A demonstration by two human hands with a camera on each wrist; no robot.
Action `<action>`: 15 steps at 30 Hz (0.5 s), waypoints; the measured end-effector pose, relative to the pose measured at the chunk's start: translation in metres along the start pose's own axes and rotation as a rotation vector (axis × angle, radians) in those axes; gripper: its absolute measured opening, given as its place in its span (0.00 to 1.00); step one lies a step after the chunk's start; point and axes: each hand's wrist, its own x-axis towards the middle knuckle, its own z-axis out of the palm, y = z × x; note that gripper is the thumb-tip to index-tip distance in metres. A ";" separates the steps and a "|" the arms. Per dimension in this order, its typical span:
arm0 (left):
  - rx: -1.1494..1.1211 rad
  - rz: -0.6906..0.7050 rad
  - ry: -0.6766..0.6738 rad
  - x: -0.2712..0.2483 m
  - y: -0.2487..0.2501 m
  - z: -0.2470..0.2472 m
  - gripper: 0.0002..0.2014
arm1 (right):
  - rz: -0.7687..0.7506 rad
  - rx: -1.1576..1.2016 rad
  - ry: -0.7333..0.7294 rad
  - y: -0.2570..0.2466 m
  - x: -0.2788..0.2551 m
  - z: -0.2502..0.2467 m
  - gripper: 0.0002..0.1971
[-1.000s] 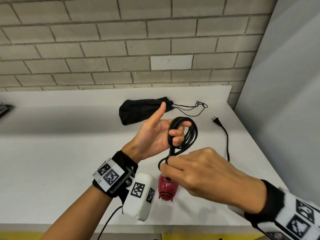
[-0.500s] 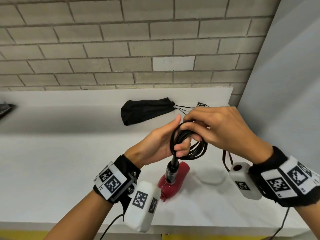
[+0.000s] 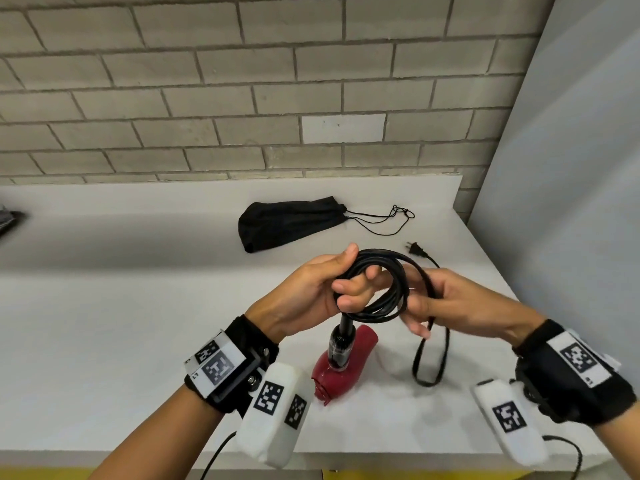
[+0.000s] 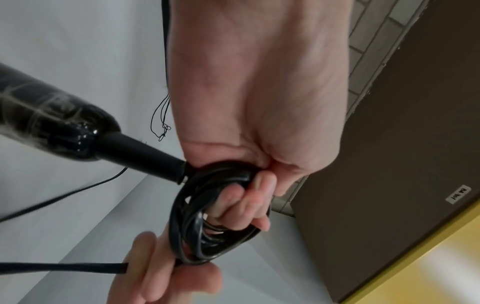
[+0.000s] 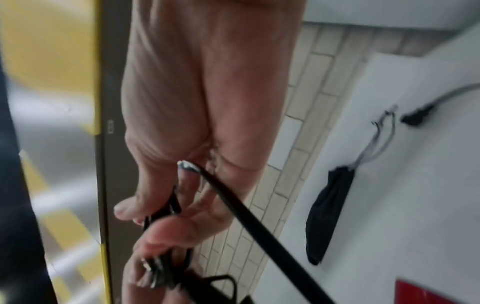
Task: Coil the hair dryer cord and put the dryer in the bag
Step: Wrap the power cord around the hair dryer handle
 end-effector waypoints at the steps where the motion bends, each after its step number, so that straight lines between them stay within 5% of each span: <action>1: -0.005 0.002 0.003 0.000 -0.001 0.000 0.19 | -0.015 0.043 0.011 0.003 0.001 0.004 0.27; 13: -0.013 0.014 0.008 -0.002 0.000 0.002 0.19 | -0.132 0.182 0.254 0.008 0.014 0.019 0.22; 15: -0.010 0.019 0.009 -0.001 0.001 0.002 0.19 | -0.128 0.226 0.295 0.011 0.017 0.020 0.28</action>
